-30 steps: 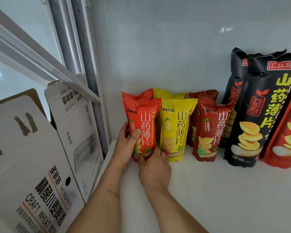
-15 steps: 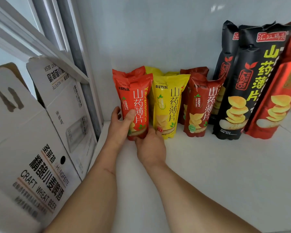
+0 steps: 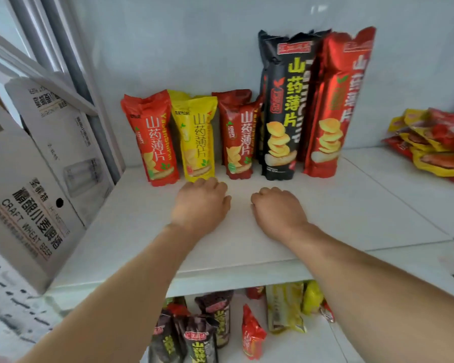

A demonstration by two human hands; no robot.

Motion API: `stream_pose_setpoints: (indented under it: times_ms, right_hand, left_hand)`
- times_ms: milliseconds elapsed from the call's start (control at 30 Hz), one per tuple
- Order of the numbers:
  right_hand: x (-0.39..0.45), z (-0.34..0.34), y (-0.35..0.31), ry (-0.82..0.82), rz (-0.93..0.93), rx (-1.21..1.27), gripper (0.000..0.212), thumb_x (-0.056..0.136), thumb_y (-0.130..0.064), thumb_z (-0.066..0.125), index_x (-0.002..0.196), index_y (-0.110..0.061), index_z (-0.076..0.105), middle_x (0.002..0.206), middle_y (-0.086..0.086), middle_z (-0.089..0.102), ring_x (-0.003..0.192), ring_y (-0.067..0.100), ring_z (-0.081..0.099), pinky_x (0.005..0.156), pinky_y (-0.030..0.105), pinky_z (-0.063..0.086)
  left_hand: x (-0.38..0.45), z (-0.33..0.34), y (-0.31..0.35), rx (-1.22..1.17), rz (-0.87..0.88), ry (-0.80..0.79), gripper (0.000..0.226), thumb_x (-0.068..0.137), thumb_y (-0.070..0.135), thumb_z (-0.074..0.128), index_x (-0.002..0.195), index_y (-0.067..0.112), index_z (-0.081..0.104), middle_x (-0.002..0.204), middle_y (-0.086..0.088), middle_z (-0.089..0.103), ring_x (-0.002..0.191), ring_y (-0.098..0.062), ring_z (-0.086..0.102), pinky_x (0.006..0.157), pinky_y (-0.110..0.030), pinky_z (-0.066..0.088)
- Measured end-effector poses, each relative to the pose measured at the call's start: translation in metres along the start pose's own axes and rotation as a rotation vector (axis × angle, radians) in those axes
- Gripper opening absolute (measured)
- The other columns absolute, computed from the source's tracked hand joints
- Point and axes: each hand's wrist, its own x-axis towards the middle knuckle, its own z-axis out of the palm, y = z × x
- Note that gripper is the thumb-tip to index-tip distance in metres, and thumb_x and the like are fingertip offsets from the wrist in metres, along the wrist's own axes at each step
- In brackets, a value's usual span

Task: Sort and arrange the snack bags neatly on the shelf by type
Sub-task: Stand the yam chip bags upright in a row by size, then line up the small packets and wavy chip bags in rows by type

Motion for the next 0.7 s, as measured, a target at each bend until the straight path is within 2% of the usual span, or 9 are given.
stream_pose_setpoints:
  times_ms: [133, 300, 367, 467, 600, 700]
  right_hand:
    - [-0.052, -0.014, 0.073, 0.008, 0.014, -0.091, 0.025, 0.095, -0.012, 0.045, 0.11, -0.01, 0.064, 0.106, 0.01, 0.063, 0.1, 0.032, 0.056, 0.07, 0.033, 0.029]
    - [-0.1, -0.027, 0.153, 0.046, 0.104, -0.141, 0.022, 0.095, -0.017, 0.048, 0.107, -0.012, 0.065, 0.104, 0.008, 0.064, 0.1, 0.031, 0.058, 0.07, 0.034, 0.031]
    - [-0.113, -0.03, 0.183, 0.065, 0.138, -0.154, 0.022, 0.096, -0.019, 0.047, 0.107, -0.013, 0.065, 0.105, 0.007, 0.064, 0.101, 0.03, 0.058, 0.072, 0.034, 0.037]
    - [-0.127, -0.037, 0.227, 0.086, 0.19, -0.156, 0.025, 0.098, -0.022, 0.044, 0.111, -0.014, 0.063, 0.11, 0.007, 0.063, 0.105, 0.03, 0.057, 0.077, 0.035, 0.04]
    - [-0.134, -0.037, 0.285, 0.128, 0.246, -0.196, 0.024, 0.098, -0.023, 0.044, 0.11, -0.015, 0.064, 0.107, 0.007, 0.063, 0.103, 0.03, 0.057, 0.071, 0.034, 0.034]
    - [-0.132, -0.032, 0.329, 0.126, 0.281, -0.222, 0.026, 0.1, -0.024, 0.043, 0.108, -0.013, 0.065, 0.105, 0.008, 0.064, 0.1, 0.031, 0.058, 0.067, 0.033, 0.029]
  left_hand:
    - [0.012, -0.009, 0.091, 0.014, 0.163, 0.028, 0.022, 0.09, 0.034, 0.064, 0.09, 0.014, 0.072, 0.086, -0.007, 0.07, 0.078, -0.03, 0.066, 0.068, -0.036, 0.049]
    - [0.036, -0.017, 0.182, -0.024, 0.23, 0.087, 0.032, 0.101, 0.037, 0.045, 0.109, 0.016, 0.068, 0.105, -0.005, 0.067, 0.098, -0.029, 0.064, 0.081, -0.036, 0.045]
    - [0.051, -0.018, 0.21, -0.037, 0.284, 0.129, 0.026, 0.096, 0.035, 0.056, 0.098, 0.014, 0.071, 0.094, -0.005, 0.069, 0.086, -0.029, 0.065, 0.072, -0.036, 0.047]
    - [0.078, -0.016, 0.247, -0.076, 0.327, 0.177, 0.02, 0.078, 0.027, 0.079, 0.072, 0.012, 0.069, 0.068, -0.006, 0.064, 0.058, -0.03, 0.061, 0.053, -0.032, 0.045]
    - [0.115, -0.004, 0.295, -0.098, 0.35, 0.212, 0.021, 0.072, 0.028, 0.083, 0.069, 0.013, 0.069, 0.065, -0.005, 0.062, 0.055, -0.028, 0.06, 0.049, -0.028, 0.038]
    - [0.147, 0.015, 0.33, -0.137, 0.35, 0.258, 0.02, 0.073, 0.029, 0.082, 0.07, 0.013, 0.07, 0.066, -0.004, 0.064, 0.056, -0.028, 0.062, 0.049, -0.03, 0.044]
